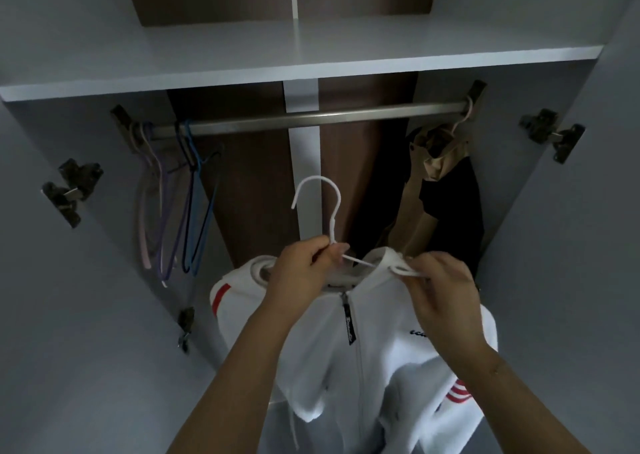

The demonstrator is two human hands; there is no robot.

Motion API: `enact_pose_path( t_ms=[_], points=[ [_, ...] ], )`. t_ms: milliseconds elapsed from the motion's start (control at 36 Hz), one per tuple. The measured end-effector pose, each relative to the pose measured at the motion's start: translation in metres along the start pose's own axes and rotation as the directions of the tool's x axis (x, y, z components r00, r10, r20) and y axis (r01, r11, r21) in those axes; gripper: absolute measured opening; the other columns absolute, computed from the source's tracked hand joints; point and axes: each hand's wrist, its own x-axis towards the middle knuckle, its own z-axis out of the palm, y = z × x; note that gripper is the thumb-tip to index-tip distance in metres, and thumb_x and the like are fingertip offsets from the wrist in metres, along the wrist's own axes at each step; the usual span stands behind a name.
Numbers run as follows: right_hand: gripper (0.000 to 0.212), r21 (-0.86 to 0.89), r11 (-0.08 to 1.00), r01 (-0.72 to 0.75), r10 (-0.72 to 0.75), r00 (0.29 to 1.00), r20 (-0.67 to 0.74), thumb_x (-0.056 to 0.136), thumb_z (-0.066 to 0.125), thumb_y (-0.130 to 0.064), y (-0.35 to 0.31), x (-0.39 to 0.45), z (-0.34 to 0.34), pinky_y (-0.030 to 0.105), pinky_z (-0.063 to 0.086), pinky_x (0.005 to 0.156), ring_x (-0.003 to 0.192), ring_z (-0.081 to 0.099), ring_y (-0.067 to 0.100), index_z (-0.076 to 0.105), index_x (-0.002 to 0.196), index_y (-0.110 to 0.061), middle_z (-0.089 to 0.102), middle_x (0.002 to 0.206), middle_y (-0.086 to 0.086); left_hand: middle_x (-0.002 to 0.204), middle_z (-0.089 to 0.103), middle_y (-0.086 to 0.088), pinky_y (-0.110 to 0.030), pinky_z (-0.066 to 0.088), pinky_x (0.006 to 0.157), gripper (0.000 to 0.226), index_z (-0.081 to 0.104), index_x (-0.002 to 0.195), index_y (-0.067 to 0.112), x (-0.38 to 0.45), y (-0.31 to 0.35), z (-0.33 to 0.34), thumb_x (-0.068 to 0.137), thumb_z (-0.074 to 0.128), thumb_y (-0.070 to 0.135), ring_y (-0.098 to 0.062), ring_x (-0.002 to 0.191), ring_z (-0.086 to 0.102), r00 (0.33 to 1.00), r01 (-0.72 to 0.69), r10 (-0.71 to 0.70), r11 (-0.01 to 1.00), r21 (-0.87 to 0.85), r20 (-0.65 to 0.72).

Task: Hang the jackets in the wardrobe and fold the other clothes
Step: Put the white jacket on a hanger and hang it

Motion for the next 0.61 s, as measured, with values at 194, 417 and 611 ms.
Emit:
enact_pose_path(
  t_ms=[194,417,611],
  points=[
    [0.012,-0.075,0.982,0.172,-0.18,0.977,-0.112,0.078,0.064,-0.012,-0.019,-0.002,-0.012,0.031,0.037,0.077,0.081,0.05,0.02,0.072,0.081,-0.004,0.065,0.075,0.01,0.066,0.064,-0.002,-0.033,0.047,0.064,0.036,0.065,0.073,0.007,0.004,-0.003,-0.002,0.092,0.058,0.036,-0.015,0.067,0.06,0.968,0.121,-0.093,0.987,0.105,-0.232],
    [0.027,0.145,0.983,0.113,-0.167,0.878,0.449,0.08,0.076,-0.033,-0.003,-0.007,-0.016,0.02,0.044,0.082,0.096,0.056,0.009,0.072,0.104,-0.022,0.06,0.103,-0.006,0.054,0.057,0.007,-0.011,0.037,0.049,0.033,0.06,0.063,0.016,0.002,-0.01,0.002,0.092,0.059,0.032,0.001,0.049,0.049,0.972,0.141,-0.159,0.984,-0.11,-0.175],
    [0.06,0.089,0.995,0.053,-0.09,0.865,0.494,0.087,0.048,-0.062,0.02,0.031,-0.015,0.016,0.041,0.089,0.105,0.053,0.006,0.051,0.134,-0.027,0.054,0.122,-0.01,0.051,0.047,0.009,-0.017,0.036,0.05,0.035,0.052,0.058,0.019,0.008,-0.002,0.007,0.092,0.061,0.025,-0.004,0.049,0.044,0.998,0.037,-0.046,0.986,-0.163,-0.053]
  ],
)
